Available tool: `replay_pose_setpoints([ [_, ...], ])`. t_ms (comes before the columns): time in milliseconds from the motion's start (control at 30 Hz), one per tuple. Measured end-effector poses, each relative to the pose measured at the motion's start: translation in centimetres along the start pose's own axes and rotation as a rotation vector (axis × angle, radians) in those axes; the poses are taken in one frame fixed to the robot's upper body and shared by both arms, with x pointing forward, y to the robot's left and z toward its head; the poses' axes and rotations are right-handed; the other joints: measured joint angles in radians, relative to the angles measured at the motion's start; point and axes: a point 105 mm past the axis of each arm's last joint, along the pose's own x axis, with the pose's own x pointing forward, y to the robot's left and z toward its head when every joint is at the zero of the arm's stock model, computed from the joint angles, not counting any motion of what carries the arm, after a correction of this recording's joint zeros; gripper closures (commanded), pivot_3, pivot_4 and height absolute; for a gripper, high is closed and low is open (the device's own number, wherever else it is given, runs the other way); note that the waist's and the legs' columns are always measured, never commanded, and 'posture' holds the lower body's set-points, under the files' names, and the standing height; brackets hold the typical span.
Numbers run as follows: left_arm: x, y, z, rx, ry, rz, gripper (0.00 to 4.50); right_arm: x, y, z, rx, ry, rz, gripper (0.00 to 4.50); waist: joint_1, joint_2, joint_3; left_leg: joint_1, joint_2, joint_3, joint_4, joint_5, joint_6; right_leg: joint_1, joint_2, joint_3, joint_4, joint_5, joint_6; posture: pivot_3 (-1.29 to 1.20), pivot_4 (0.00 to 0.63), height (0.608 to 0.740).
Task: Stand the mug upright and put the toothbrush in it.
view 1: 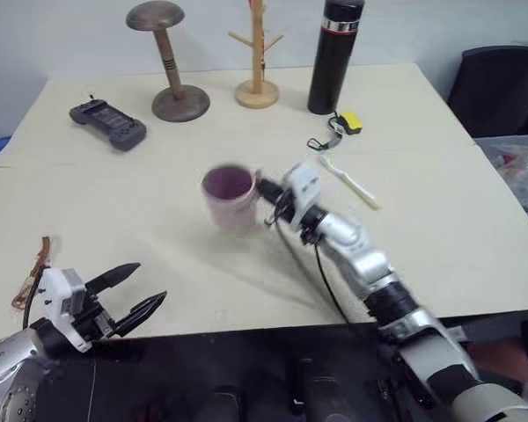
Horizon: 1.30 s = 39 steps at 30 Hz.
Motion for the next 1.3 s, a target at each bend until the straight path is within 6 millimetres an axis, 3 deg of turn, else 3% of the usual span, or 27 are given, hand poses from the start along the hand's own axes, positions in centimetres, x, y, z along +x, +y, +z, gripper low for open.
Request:
replay_pose_setpoints([
  [100,0.1,0.2,0.8,0.021,-0.013,-0.014,0.0,0.0,0.3,-0.7,0.019,-0.032,0.027,3.45,0.007,-0.001,0.0,0.0,-0.001,-0.002,0.001,0.0,0.0,0.002,-0.001,-0.002,-0.001,0.0,0.0,0.0,0.15,0.74],
  [267,0.8,0.1,1.8,0.043,-0.037,-0.04,0.0,-1.1,-1.4,-0.4,0.005,-0.047,0.025,1.78,0.0,-0.001,0.0,0.001,-0.001,-0.002,0.001,0.0,0.0,0.002,-0.001,-0.002,-0.001,0.0,0.0,0.0,0.15,0.74],
  [433,1.8,-0.1,2.1,0.044,-0.048,-0.069,0.0,-4.7,-3.5,-0.4,-0.013,0.002,0.026,0.04,0.003,0.0,0.0,0.0,-0.001,-0.003,0.001,0.0,0.0,0.002,-0.001,-0.002,-0.001,0.0,0.0,0.0,0.15,0.74],
  [500,2.0,0.0,2.2,0.045,-0.049,-0.072,0.0,-7.4,-4.2,-0.2,-0.006,0.01,0.019,0.04,0.01,0.0,0.0,0.0,-0.001,-0.003,0.001,0.0,0.0,0.002,-0.001,-0.002,-0.001,0.0,0.0,0.0,0.15,0.74],
  [633,2.2,0.0,2.5,0.066,-0.036,-0.106,0.0,-16.2,-5.9,-0.2,-0.045,0.085,-0.036,0.04,0.037,0.0,0.0,-0.001,-0.001,-0.002,0.001,-0.001,0.001,0.003,-0.001,-0.001,-0.005,0.001,0.001,0.0,0.15,0.74],
  [767,3.4,-0.1,4.6,0.138,-0.068,-0.171,0.0,-23.7,-6.5,-0.9,-0.056,0.187,-0.128,0.04,0.043,-0.001,0.0,0.005,-0.001,-0.002,0.0,-0.001,0.001,0.008,-0.001,0.0,-0.005,0.0,0.001,0.0,0.15,0.74],
  [900,4.5,-0.2,6.1,0.15,-0.085,-0.226,0.0,-28.5,-7.6,-1.6,-0.021,0.256,-0.29,0.04,0.036,0.0,0.0,0.008,0.0,-0.001,-0.001,-0.001,0.001,0.01,-0.001,0.001,-0.004,0.0,0.001,0.0,0.15,0.74],
  [1000,5.2,-0.2,6.9,0.137,-0.086,-0.258,0.0,-28.5,-8.0,-1.6,-0.016,0.274,-0.313,0.04,0.023,0.0,0.0,0.008,0.0,-0.001,-0.001,-0.001,0.0,0.009,0.0,0.001,-0.003,0.0,0.001,0.0,0.15,0.74],
  [1067,5.3,0.0,7.1,0.135,-0.077,-0.264,0.0,-27.3,-8.8,-1.5,0.017,0.309,-0.284,0.04,0.02,0.001,0.001,0.007,0.0,0.001,0.0,-0.001,0.0,0.007,0.0,0.003,-0.002,0.0,0.001,0.0,0.15,0.74],
  [1300,5.9,0.8,6.5,0.133,-0.046,-0.271,0.0,-18.7,-14.6,3.3,0.04,0.464,-0.195,0.04,0.025,0.003,0.002,0.003,0.001,0.0,0.0,0.0,-0.002,0.001,0.001,0.002,-0.001,-0.001,-0.002,0.0,0.15,0.74],
])
